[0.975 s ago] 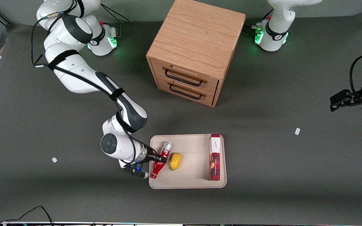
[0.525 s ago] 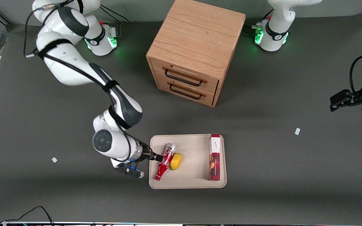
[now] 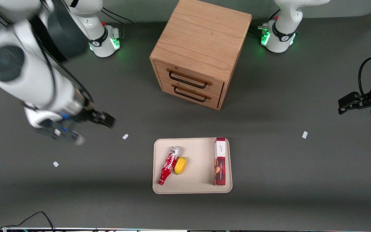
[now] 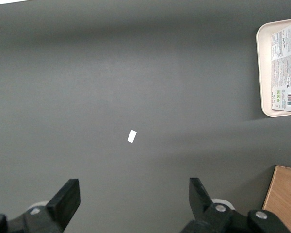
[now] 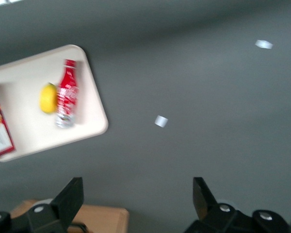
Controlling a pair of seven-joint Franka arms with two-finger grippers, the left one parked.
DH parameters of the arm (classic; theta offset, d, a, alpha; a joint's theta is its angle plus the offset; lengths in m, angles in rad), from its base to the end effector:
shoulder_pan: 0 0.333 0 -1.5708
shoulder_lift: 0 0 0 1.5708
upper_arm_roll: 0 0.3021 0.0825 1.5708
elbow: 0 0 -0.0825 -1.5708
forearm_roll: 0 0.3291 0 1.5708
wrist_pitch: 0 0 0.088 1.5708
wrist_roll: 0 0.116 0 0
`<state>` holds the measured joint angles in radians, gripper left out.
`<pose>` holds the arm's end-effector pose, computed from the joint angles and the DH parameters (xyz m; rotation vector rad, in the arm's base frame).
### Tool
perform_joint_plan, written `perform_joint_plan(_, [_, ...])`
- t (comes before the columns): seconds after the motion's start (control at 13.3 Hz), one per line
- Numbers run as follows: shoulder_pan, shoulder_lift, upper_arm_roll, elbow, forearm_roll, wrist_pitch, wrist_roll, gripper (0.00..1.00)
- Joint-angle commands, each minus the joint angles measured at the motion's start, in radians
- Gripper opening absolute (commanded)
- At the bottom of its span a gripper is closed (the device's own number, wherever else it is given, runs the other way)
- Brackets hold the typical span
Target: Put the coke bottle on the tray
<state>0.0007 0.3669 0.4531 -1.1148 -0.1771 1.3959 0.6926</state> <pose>0.5495 0.1801 0.5887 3.0660 -0.4438 -0.0556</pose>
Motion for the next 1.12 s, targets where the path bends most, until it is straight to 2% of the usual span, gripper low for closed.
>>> perform_joint_plan(0.0, [-0.018, -0.178, -0.15, -0.097, 0.127, -0.099, -0.141, 1.0])
perform_joint_plan(0.15, [-0.019, -0.329, -0.261, -0.254, 0.186, -0.098, -0.226, 1.0])
perform_joint_plan(0.22, [-0.018, -0.394, -0.286, -0.334, 0.195, -0.078, -0.243, 1.0])
perform_joint_plan(0.53, [-0.021, -0.616, -0.32, -0.658, 0.219, 0.073, -0.245, 1.0])
perform_joint_plan(0.82, [-0.019, -0.573, -0.329, -0.587, 0.22, 0.058, -0.231, 1.0])
perform_joint_plan(1.05, [-0.013, -0.496, -0.35, -0.463, 0.22, -0.02, -0.234, 1.0])
